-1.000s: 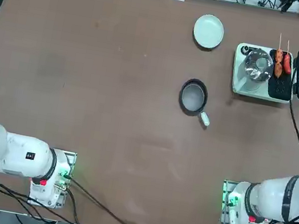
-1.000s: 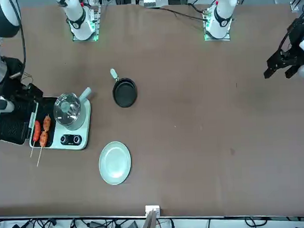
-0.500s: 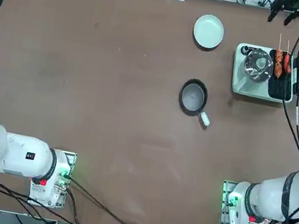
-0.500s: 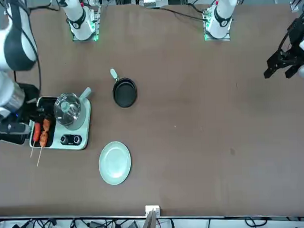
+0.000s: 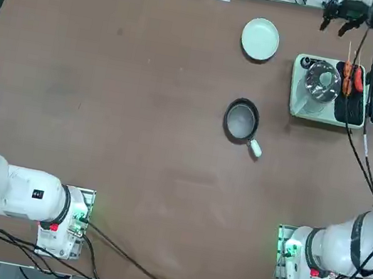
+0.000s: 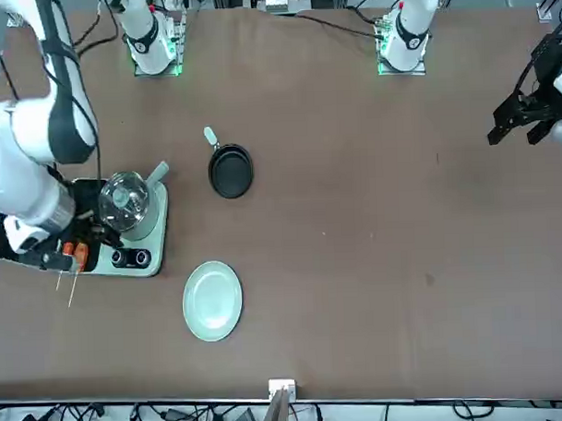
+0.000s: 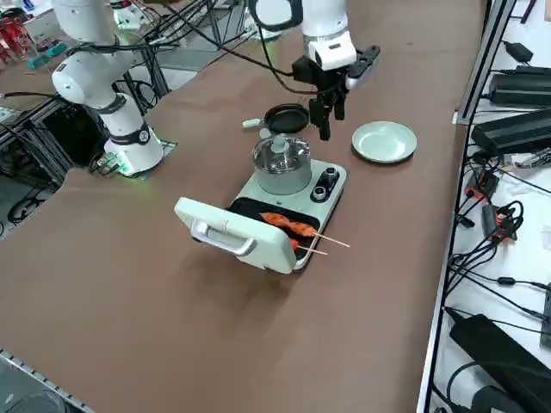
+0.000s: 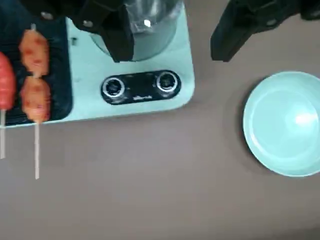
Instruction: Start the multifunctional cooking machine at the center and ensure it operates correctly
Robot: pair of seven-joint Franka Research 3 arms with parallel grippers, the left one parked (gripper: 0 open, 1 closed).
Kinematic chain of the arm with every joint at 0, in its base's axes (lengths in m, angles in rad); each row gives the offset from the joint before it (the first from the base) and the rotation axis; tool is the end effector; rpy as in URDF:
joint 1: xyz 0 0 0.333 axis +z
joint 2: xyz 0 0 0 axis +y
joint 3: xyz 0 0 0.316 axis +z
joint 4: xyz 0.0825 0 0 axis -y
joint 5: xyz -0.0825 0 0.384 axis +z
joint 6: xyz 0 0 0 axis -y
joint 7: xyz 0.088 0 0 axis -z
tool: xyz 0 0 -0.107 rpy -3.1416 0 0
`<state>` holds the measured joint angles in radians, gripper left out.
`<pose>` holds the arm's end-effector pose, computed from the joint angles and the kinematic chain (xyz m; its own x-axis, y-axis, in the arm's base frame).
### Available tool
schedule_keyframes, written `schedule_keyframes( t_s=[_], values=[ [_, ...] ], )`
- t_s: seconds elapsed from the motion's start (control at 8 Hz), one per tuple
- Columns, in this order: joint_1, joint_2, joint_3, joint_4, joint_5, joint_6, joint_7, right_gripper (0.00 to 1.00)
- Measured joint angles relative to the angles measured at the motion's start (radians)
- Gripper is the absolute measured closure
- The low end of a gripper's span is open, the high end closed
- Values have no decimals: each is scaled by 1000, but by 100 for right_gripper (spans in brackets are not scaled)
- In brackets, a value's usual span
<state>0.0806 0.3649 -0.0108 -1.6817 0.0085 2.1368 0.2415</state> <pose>0.6646 0.0476 0.3976 0.9808 -0.1746 0.0866 -0.1730 -0.9846 -0.0251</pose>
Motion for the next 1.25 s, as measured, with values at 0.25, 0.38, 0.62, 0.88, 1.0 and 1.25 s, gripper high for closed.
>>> schedule_keyframes(
  t_s=[0.25,0.38,0.62,0.88,1.0,1.25],
  values=[
    [5,49,0,-18,0,78,20,11],
    [5,72,0,-41,0,130,31,12],
    [4,119,-2,-68,0,192,90,19],
    [4,147,-2,-70,0,201,149,26],
    [4,156,-2,-70,0,201,177,29],
    [4,169,-3,-70,0,202,238,29]
  ],
)
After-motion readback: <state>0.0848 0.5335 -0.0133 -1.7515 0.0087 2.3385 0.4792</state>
